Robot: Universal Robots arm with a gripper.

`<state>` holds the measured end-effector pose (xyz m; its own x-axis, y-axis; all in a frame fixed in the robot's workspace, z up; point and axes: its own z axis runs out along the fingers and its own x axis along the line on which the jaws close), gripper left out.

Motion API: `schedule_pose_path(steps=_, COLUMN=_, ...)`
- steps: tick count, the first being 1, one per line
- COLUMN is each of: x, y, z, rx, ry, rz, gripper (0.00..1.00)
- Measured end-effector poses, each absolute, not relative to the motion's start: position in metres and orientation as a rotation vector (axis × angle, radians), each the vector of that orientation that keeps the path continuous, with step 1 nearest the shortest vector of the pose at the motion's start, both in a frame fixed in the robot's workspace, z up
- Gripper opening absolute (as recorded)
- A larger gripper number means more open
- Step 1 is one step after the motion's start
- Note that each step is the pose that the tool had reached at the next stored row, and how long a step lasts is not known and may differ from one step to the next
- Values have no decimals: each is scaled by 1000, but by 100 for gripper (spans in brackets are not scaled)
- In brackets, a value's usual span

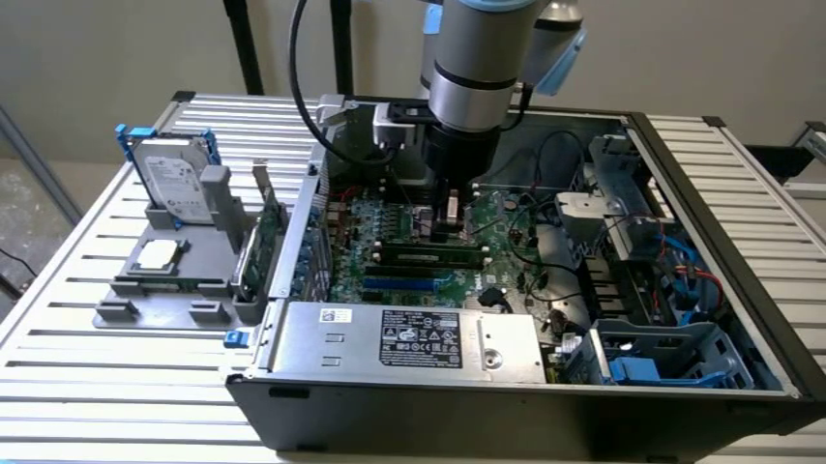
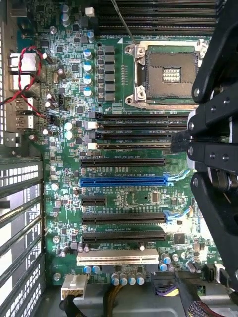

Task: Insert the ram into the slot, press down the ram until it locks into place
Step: 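Insert the ram into the slot, then press down the ram until it locks into place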

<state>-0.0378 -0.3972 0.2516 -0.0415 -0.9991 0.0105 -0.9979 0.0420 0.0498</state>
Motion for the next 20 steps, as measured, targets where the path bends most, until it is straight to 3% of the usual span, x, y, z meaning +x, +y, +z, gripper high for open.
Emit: schedule_pose_path(steps=20, x=-38, y=-397, z=246, rx=2145, ry=-2237, rz=-45, gripper=11)
